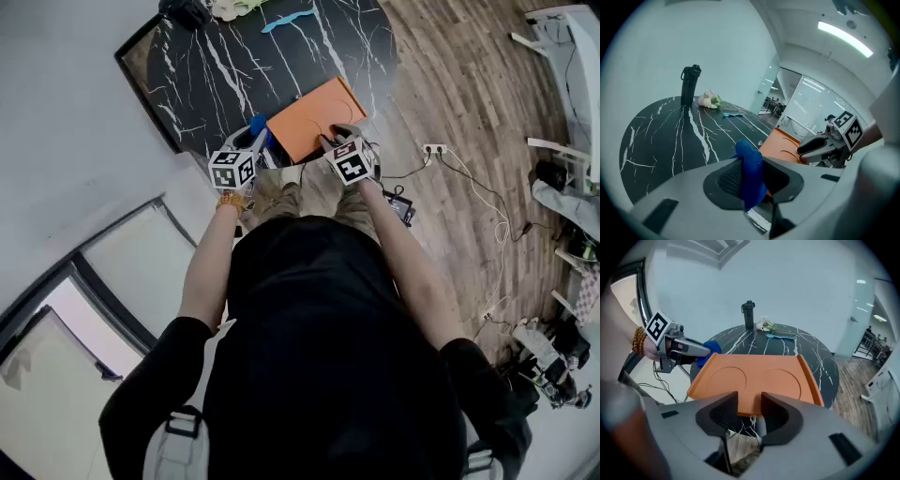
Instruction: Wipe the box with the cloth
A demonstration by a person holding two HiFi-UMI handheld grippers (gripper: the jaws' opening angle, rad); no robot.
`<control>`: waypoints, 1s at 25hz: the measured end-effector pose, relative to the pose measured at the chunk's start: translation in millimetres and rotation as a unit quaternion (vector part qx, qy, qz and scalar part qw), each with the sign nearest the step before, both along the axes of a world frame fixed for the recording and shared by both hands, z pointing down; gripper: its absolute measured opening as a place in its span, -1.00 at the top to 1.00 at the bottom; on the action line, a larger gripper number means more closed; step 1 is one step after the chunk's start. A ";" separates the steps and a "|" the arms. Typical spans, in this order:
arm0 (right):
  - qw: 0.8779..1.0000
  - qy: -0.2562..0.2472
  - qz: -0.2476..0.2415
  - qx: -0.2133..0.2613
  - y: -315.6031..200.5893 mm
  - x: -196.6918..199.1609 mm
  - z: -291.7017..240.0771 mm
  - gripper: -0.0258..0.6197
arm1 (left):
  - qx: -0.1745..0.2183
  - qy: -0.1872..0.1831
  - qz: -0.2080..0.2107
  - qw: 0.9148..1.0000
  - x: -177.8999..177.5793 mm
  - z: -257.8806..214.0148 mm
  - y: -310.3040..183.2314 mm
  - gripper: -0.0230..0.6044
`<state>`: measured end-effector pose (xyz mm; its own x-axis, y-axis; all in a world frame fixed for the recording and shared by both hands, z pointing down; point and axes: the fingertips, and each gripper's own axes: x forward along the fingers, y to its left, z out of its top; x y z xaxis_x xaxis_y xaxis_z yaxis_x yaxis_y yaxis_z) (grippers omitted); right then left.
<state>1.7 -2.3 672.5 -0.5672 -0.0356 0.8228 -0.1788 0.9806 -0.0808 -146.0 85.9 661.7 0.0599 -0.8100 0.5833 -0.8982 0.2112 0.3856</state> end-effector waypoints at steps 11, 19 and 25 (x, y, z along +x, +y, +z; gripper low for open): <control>0.998 -0.030 0.061 -0.007 -6.4 -0.6 -0.1 0.48 | 0.013 0.065 0.025 0.997 45.0 9.2 11.6 0.62; 0.996 -0.045 0.075 -0.014 -6.7 -4.9 0.8 0.48 | 0.000 0.098 0.046 0.994 69.6 8.1 18.9 0.62; 0.998 -0.046 0.038 -0.021 -11.5 -8.4 1.9 0.48 | -0.009 0.107 0.109 0.988 108.0 5.0 24.1 0.62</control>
